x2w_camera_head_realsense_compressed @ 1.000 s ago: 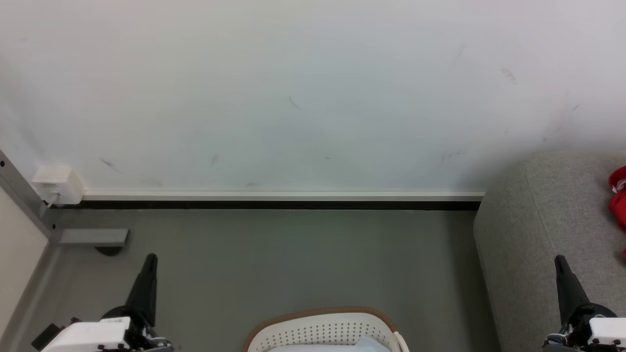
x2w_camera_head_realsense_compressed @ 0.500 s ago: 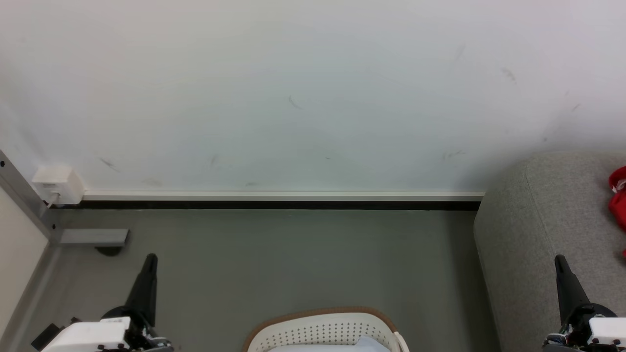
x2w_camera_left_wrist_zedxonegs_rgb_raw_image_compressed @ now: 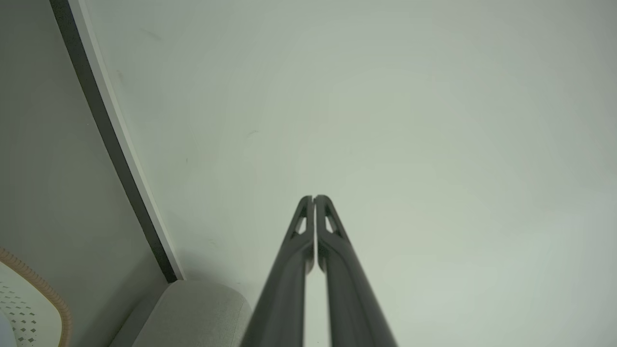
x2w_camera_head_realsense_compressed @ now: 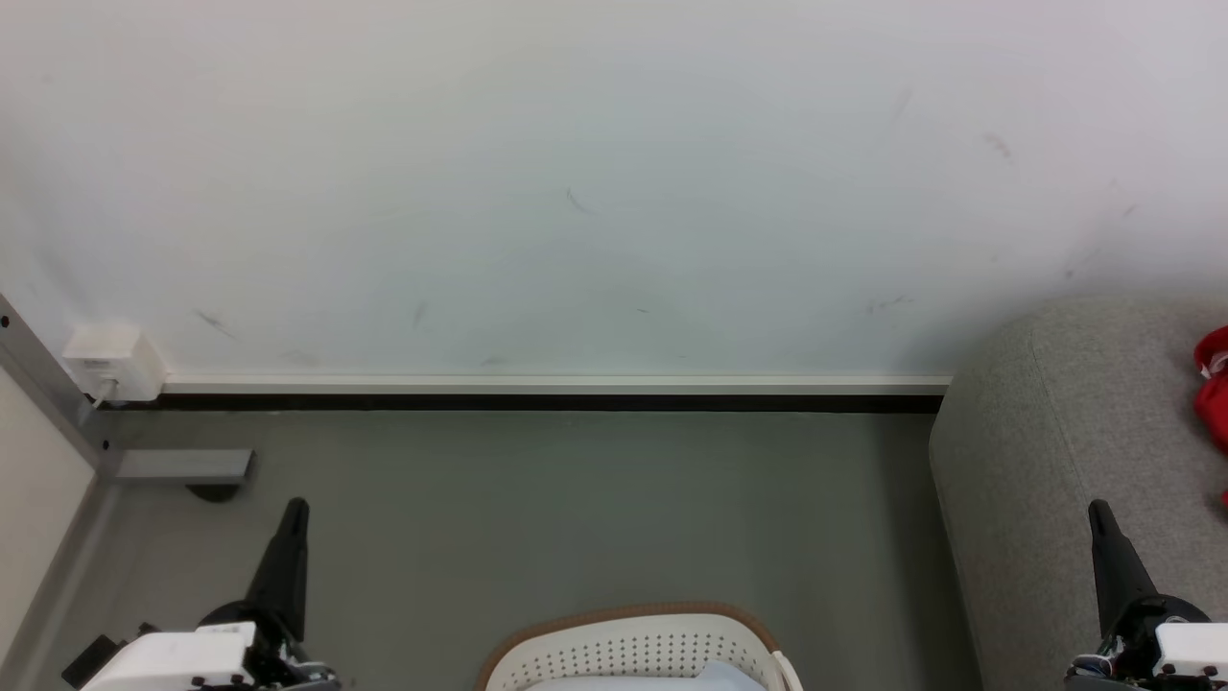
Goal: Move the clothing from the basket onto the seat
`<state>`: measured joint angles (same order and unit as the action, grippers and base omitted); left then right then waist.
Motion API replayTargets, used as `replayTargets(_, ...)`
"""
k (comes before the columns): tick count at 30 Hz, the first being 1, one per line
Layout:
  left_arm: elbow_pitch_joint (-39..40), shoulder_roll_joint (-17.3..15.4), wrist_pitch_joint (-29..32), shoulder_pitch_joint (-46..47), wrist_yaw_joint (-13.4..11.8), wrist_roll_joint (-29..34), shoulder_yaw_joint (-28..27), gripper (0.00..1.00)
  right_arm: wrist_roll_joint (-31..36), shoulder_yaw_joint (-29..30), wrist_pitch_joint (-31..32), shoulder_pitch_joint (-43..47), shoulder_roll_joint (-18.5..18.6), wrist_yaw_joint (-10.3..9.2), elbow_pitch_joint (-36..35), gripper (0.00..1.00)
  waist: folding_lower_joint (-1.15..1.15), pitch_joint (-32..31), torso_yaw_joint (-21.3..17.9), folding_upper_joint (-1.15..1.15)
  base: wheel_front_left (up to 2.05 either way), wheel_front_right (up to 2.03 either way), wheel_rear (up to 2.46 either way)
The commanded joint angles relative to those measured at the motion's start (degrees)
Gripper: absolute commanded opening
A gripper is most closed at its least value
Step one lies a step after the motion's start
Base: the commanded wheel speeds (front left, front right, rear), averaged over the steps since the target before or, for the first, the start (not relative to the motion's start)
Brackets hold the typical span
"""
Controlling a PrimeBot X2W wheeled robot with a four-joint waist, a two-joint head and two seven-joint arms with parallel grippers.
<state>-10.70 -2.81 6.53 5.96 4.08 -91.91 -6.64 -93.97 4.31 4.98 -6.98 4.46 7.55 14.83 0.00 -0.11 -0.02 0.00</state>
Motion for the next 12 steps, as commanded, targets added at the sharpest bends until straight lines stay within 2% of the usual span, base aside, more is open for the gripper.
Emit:
replayTargets(1, 0.13, -0.13, 0.18, 0.38, 0.27, -0.83, -0.18, 0.00, -0.79, 0.00, -0.24, -0.39, 0.43, -0.12, -0.28, 0.00, 0.00, 0.00, 0.00, 0.00, 0.00, 0.00, 0.00)
replayTargets(12, 0.13, -0.13, 0.17, 0.38, 0.27, -0.84, -0.16, 0.00, -0.89, -0.26, -0.37, -0.35, 0.59, -0.12, -0.29, 0.00, 0.00, 0.00, 0.00, 0.00, 0.00, 0.00, 0.00)
